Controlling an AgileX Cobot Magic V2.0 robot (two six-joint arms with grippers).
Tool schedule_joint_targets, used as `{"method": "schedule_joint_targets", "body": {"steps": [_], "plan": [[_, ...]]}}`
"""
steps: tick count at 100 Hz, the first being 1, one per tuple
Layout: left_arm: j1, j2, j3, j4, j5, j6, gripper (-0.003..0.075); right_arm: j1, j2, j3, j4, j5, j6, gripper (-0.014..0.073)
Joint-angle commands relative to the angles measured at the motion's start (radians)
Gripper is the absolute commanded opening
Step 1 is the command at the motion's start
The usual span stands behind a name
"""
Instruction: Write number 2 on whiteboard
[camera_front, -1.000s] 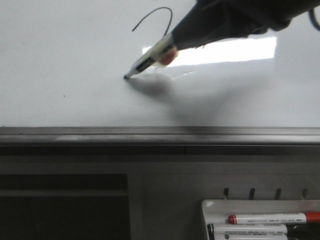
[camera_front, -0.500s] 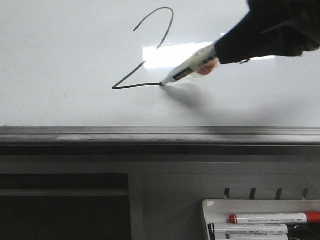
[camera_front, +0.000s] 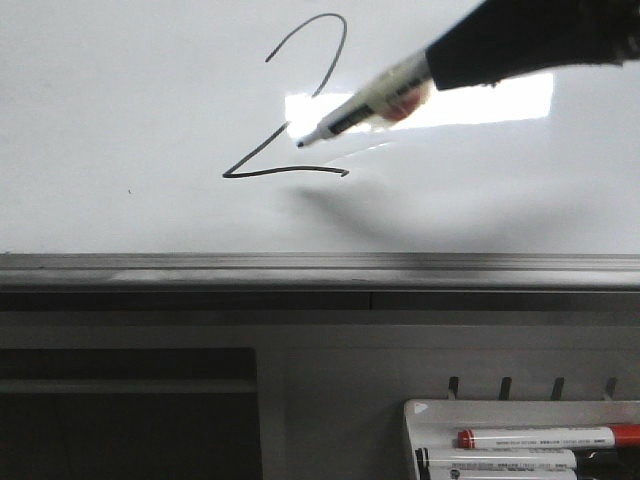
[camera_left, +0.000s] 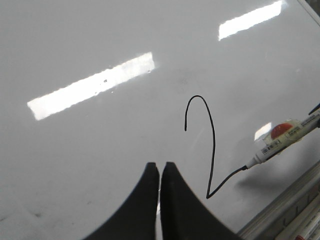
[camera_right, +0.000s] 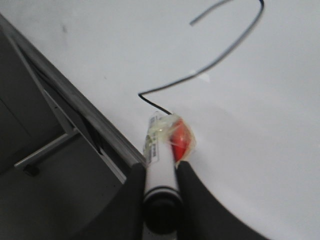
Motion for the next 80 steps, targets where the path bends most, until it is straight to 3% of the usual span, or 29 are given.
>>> {"method": "schedule_joint_targets", "body": {"steps": [1, 30, 55, 80], "plan": [[-0.003, 0.005, -0.031, 0.036, -0.105, -0.012, 0.0010, 0.020, -0.011, -0.084, -0.032, 0.042, -0.007, -0.0067], [-0.046, 0.159, -0.029, 0.110, -0.183, -0.012, 0.0371, 0.117, 0.096, -0.245, -0.131, 0.149, -0.007, -0.0067], [-0.060, 0.334, -0.034, 0.199, -0.228, -0.010, 0.0366, 0.195, 0.165, -0.312, -0.157, 0.148, -0.007, -0.0067], [-0.060, 0.384, -0.035, 0.215, -0.240, -0.010, 0.0366, 0.207, 0.168, -0.319, -0.157, 0.170, -0.007, -0.0067]]}}
